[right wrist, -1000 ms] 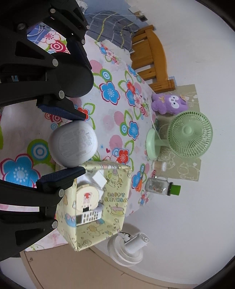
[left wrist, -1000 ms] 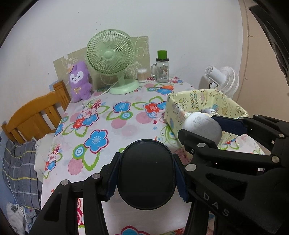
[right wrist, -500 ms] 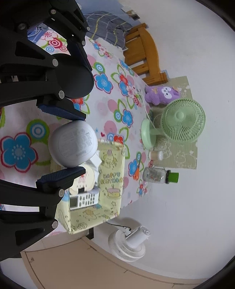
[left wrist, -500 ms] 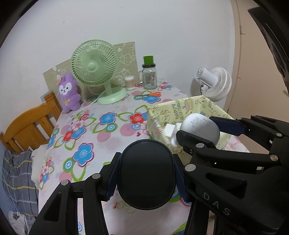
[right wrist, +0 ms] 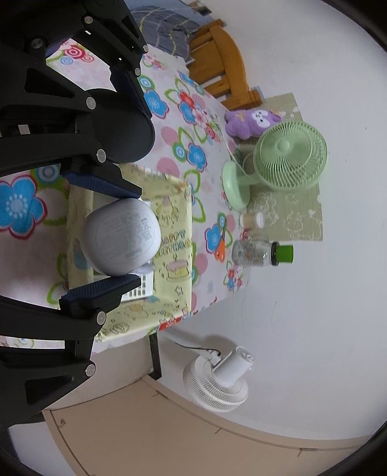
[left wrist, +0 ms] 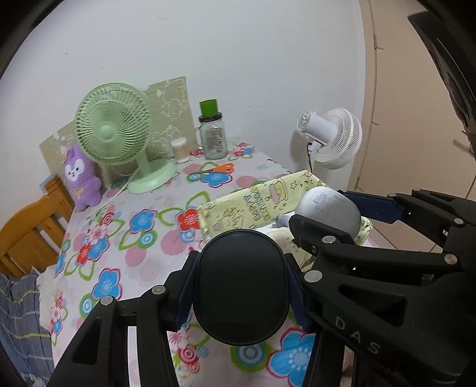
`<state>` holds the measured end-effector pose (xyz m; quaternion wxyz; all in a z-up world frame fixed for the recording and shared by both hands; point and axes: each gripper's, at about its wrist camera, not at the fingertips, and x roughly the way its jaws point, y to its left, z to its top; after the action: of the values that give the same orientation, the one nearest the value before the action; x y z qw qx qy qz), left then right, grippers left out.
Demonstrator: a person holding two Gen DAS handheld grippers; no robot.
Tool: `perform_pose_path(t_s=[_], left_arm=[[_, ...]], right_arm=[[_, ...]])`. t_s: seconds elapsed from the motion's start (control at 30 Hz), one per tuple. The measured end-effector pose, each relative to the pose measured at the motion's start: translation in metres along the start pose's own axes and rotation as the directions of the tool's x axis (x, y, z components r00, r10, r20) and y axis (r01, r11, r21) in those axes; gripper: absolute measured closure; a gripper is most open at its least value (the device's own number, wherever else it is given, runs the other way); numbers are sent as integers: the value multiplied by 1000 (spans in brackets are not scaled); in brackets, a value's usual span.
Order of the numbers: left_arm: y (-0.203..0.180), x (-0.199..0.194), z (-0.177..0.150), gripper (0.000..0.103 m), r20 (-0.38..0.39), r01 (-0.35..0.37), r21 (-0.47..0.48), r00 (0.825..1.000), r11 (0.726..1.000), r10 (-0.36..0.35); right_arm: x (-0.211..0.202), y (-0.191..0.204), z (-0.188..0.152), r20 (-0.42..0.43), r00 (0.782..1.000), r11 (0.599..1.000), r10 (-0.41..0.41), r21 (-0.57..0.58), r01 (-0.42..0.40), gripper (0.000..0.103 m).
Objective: Organize rigid objects
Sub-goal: 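Carry the black lid with the left gripper while the right gripper carries the white container over the box, then lower the lid and white container into the box and open both grippers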
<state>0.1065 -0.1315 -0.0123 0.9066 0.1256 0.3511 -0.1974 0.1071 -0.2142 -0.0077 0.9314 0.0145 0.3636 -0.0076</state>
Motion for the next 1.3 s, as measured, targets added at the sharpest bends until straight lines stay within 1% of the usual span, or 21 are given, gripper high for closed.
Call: perform_pose_path(t_s=[0.17, 0.37, 0.57, 0.7, 0.77, 0.87, 1.1, 1.3], left_arm=[[-8, 20, 13, 47, -13, 9, 21, 1000, 1000, -8], [-16, 47, 25, 47, -41, 23, 47, 999, 999, -21], [-18, 75, 31, 47, -102, 68, 48, 993, 997, -62], [-19, 91, 33, 47, -139, 79, 48, 988, 996, -71], [-16, 101, 35, 47, -170, 80, 26, 983, 996, -74], [-10, 113, 36, 47, -200, 71, -2, 977, 997, -70], [-10, 130, 35, 47, -250, 55, 0, 967, 998, -54], [-12, 136, 36, 46, -275, 22, 15, 961, 1000, -17]], right_arm=[[17, -20, 6, -4, 1000, 998, -14, 59, 14, 48], [39, -39, 11, -32, 999, 995, -30, 94, 33, 48], [63, -54, 12, -74, 997, 992, -37, 117, 46, 48], [78, -61, 13, -104, 994, 990, -33, 133, 47, 47], [85, -62, 13, -117, 993, 990, -28, 131, 44, 47], [95, -64, 14, -136, 991, 991, -13, 130, 31, 47], [115, -69, 15, -180, 984, 990, 0, 138, 26, 47], [122, -66, 18, -187, 982, 992, 1, 126, 23, 47]])
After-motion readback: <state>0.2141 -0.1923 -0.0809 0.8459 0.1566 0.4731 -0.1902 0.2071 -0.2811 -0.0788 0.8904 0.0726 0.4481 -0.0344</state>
